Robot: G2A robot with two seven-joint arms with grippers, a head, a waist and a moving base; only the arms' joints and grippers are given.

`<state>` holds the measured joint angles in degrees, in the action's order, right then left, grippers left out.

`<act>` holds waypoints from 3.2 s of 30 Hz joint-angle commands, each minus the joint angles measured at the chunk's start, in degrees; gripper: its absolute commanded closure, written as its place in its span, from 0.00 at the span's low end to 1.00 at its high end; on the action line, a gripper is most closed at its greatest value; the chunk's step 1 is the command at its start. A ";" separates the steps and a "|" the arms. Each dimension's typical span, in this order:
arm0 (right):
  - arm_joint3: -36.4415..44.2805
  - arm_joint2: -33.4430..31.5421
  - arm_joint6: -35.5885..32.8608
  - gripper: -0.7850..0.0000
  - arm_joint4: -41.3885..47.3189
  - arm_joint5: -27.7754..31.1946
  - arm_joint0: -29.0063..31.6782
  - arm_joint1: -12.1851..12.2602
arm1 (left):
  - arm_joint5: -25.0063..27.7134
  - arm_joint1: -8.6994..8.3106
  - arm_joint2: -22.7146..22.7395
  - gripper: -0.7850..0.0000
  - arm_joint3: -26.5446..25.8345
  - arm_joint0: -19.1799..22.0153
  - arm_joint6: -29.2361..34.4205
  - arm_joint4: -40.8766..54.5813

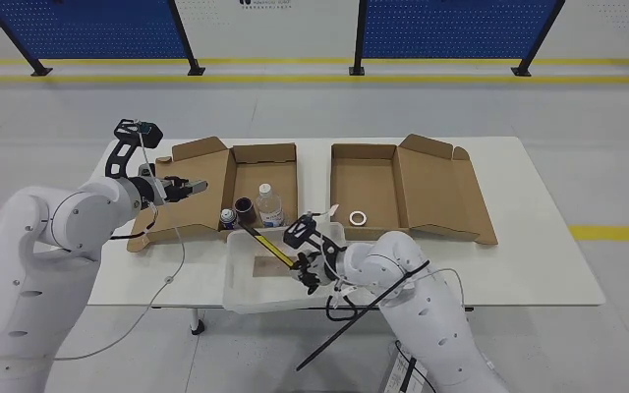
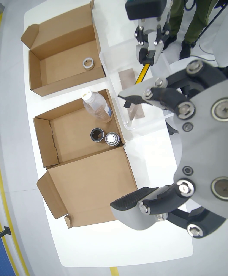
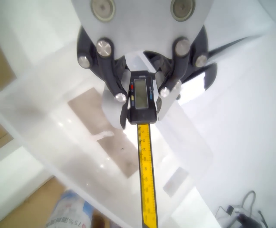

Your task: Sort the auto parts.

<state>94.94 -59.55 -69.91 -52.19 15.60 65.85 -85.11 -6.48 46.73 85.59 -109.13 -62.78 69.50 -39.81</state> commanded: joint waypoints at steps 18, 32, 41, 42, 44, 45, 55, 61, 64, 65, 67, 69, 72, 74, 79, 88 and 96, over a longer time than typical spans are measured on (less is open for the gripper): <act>2.42 -6.85 8.66 1.00 13.44 4.10 4.20 2.42 | 0.00 0.00 0.00 0.00 0.00 0.00 0.00 0.00; 0.74 -9.15 15.32 1.00 26.32 10.77 6.09 3.82 | 0.00 0.00 0.00 0.00 0.00 0.00 0.00 0.00; -1.26 -8.70 18.24 1.00 33.31 16.32 5.97 4.55 | 0.00 0.00 0.00 0.00 0.00 0.00 0.00 0.00; -1.55 -8.57 18.54 1.00 34.13 16.93 5.93 4.61 | 0.00 0.00 0.00 0.00 0.00 0.00 0.00 0.00; -2.14 -8.29 18.79 1.00 35.79 17.91 5.74 4.75 | 0.00 0.00 0.00 0.00 0.00 0.00 0.00 0.00; -2.48 -8.22 18.86 1.00 36.42 18.31 5.60 4.84 | 0.00 0.00 0.00 0.00 0.00 0.00 0.00 0.00; -3.58 -7.12 19.35 1.00 37.47 18.26 4.48 5.67 | 0.00 0.00 0.00 0.00 0.00 0.00 0.00 0.00; -3.88 -6.43 19.92 1.00 37.41 17.57 3.92 6.12 | 0.00 0.00 0.00 0.00 0.00 0.00 0.00 0.00; -3.97 -6.18 20.23 1.00 37.27 17.24 3.64 6.34 | 0.00 0.00 0.00 0.00 0.00 0.00 0.00 0.00; -3.94 -6.09 20.34 1.00 37.20 17.16 3.55 6.41 | 0.00 0.00 0.00 0.00 0.00 0.00 0.00 0.00; -3.95 -5.94 20.58 1.00 37.13 16.90 3.42 6.56 | 0.00 0.00 0.00 0.00 0.00 0.00 0.00 0.00; -3.96 -5.79 20.79 1.00 37.10 16.77 3.30 6.71 | 0.00 0.00 0.00 0.00 0.00 0.00 0.00 0.00; -3.99 -5.54 21.13 1.00 37.07 16.57 3.13 6.91 | 0.00 0.00 0.00 0.00 0.00 0.00 0.00 0.00; -4.12 -5.33 21.34 1.00 37.25 16.43 2.99 7.03 | 0.00 0.00 0.00 0.00 0.00 0.00 0.00 0.00; -4.23 -4.83 21.80 1.00 37.31 16.05 2.66 7.34 | 0.00 0.00 0.00 0.00 0.00 0.00 0.00 0.00; -1.48 -6.99 24.04 1.00 29.44 5.90 2.16 8.28 | 0.00 0.00 0.00 0.00 0.00 0.00 0.00 0.00; 2.74 -10.28 22.50 1.00 17.51 -12.99 1.81 9.28 | 0.00 0.00 0.00 0.00 0.00 0.00 0.00 0.00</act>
<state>97.55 -69.47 -46.87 -33.50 5.68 67.70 -75.92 -6.48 46.72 85.59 -109.13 -62.78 69.50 -39.81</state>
